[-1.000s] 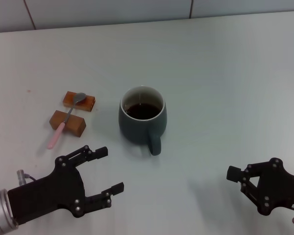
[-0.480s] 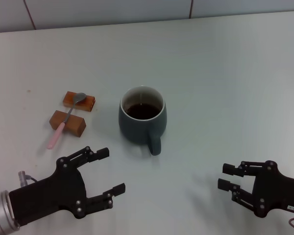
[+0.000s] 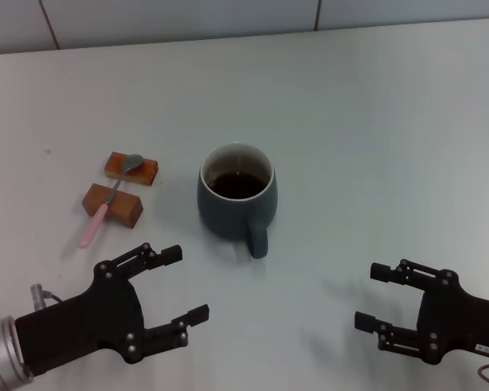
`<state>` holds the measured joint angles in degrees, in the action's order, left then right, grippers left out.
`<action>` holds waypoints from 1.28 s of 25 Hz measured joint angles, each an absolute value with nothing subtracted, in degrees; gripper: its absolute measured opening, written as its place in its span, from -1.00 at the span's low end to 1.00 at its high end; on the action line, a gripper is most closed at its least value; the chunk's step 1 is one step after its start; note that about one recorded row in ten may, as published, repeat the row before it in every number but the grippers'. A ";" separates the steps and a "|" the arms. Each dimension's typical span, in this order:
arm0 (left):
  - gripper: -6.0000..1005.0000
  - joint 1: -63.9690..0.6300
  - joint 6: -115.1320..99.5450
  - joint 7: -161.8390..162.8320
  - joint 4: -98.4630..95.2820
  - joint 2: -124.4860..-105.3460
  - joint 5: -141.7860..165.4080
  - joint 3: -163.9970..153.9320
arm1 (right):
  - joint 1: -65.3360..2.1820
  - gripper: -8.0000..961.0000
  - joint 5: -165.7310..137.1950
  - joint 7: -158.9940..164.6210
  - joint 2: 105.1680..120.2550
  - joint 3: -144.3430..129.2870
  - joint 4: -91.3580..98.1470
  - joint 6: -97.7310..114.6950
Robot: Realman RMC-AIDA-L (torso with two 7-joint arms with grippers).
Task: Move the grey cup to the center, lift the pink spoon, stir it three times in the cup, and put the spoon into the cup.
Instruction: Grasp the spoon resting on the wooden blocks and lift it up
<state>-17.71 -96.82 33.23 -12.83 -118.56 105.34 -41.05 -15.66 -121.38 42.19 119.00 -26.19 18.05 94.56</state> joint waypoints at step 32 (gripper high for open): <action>0.61 -10.02 -95.40 97.59 -2.75 -118.14 95.17 -8.46 | -17.76 0.57 -121.14 42.09 119.00 -26.19 18.29 94.57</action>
<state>-10.02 -95.40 97.59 -2.75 -118.14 95.17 -8.46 -17.76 -121.14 42.10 119.00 -26.19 18.29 94.57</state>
